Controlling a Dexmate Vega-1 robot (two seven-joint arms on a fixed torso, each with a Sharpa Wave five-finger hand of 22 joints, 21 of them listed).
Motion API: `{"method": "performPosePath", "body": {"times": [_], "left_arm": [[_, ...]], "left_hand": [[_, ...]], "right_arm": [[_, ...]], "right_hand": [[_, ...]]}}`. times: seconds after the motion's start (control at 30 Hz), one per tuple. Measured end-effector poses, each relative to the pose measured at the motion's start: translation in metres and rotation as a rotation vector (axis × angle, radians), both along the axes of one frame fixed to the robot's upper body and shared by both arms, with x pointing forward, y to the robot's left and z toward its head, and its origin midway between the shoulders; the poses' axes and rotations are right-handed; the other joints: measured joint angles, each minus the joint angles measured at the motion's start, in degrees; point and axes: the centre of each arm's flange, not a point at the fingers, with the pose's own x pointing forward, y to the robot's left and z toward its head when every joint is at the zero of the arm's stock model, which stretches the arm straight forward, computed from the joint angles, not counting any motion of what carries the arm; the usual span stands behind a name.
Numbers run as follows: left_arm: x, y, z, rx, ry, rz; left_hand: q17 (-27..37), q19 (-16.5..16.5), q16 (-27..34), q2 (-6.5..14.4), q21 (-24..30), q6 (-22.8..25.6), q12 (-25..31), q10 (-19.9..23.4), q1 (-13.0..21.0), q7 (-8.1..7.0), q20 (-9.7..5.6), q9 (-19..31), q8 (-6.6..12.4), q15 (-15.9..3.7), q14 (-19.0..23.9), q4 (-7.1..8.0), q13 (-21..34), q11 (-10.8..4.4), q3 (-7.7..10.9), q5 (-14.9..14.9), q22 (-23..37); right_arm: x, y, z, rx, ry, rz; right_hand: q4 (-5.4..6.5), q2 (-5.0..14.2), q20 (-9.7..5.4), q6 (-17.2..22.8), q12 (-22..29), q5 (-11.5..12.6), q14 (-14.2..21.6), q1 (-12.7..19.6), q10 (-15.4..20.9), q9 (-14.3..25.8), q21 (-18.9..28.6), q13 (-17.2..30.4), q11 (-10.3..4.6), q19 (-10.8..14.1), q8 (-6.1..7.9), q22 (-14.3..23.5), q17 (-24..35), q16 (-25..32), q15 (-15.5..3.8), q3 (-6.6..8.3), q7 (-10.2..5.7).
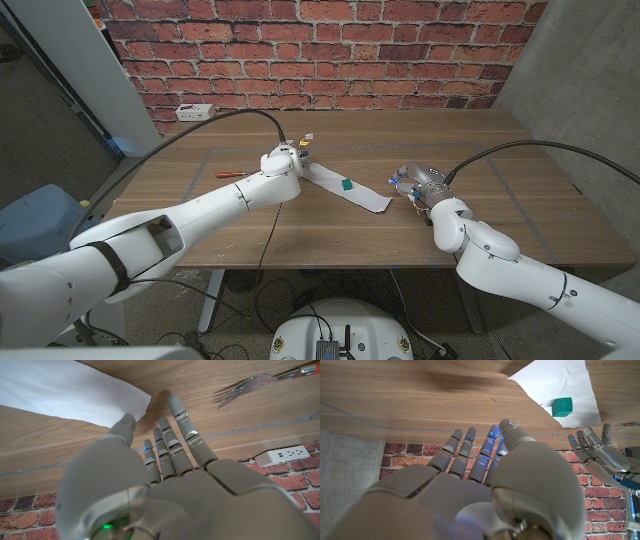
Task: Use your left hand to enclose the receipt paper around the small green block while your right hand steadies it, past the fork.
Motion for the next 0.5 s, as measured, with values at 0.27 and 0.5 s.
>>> {"method": "performPosePath", "body": {"times": [0.27,0.5], "left_arm": [[0.003,-0.007,-0.003,0.044,0.021,-0.013],[0.005,-0.012,-0.006,0.080,0.015,-0.030]], "left_hand": [[0.3,0.4,0.8,-0.6,0.0,0.1,0.0,-0.3,4.0,-1.09,-0.79,0.0,0.00,-0.06,0.0,-0.23,-0.2,0.27,0.23,0.0,0.0],[0.4,2.6,2.0,0.1,0.7,4.1,1.5,4.6,7.6,1.28,-2.11,0.0,1.01,-0.60,3.4,0.02,-0.2,-0.64,1.78,0.6,0.0]], "right_arm": [[-0.001,-0.002,0.000,0.014,-0.004,0.008],[-0.002,-0.003,0.000,0.023,-0.007,0.013]], "right_hand": [[0.01,0.38,-0.31,0.0,0.0,0.0,0.0,0.4,0.3,0.3,0.0,0.3,0.32,0.3,-0.45,0.0,0.7,0.7,-0.01,-0.64,0.00],[0.08,0.38,-0.52,0.0,-0.3,0.0,0.3,0.4,0.3,0.3,0.0,0.3,0.31,0.1,-0.89,0.0,1.2,1.3,-0.33,-1.19,0.00]]}}
